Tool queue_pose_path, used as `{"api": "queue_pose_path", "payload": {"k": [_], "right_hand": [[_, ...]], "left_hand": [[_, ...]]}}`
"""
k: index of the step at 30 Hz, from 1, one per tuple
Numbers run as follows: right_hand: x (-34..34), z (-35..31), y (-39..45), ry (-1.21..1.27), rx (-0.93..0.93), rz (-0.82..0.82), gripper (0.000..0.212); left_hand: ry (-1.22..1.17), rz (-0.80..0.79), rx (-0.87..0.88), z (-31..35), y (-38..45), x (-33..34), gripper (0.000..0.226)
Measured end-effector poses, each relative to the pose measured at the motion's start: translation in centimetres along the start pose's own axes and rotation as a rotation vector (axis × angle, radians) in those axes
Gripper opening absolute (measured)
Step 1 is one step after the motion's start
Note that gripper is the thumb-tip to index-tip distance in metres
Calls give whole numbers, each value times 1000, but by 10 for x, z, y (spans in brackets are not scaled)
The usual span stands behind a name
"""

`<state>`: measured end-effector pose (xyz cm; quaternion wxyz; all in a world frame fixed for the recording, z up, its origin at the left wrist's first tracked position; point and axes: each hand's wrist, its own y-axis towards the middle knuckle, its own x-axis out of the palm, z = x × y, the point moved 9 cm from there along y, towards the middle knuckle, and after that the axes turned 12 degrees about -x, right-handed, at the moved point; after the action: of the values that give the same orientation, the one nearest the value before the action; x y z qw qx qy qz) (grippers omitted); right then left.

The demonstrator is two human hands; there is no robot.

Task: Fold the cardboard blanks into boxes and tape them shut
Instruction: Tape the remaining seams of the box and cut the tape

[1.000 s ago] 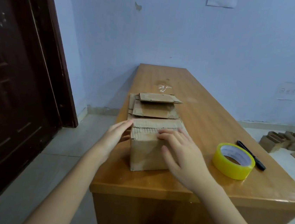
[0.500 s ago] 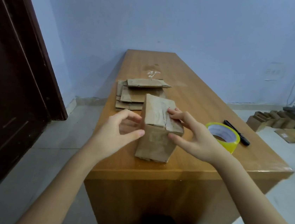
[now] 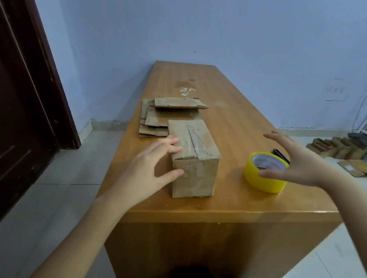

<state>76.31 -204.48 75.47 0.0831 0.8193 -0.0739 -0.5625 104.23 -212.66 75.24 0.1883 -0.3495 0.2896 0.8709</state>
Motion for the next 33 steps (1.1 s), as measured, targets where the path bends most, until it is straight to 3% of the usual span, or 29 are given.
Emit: {"api": "queue_pose_path", "payload": {"k": [4, 6, 14, 17, 24, 30, 33], "right_hand": [[24, 43, -7, 4, 112, -176, 121], [37, 51, -9, 66, 130, -190, 122], [26, 39, -13, 296, 117, 146, 93], [14, 22, -18, 446, 77, 245, 93], [-17, -28, -18, 599, -82, 303, 95], [-20, -49, -14, 605, -101, 328, 94], [-17, -50, -13, 590, -56, 367, 86]], "left_hand": [[-1, -34, -11, 4, 6, 8, 46], [8, -41, -15, 6, 8, 8, 44], [-30, -84, -43, 15, 23, 0, 41], [-34, -79, -17, 25, 28, -3, 46], [-137, -51, -16, 61, 23, -5, 67], [-228, -68, 17, 88, 23, 21, 69], [-288, -10, 3, 85, 24, 28, 60]]}}
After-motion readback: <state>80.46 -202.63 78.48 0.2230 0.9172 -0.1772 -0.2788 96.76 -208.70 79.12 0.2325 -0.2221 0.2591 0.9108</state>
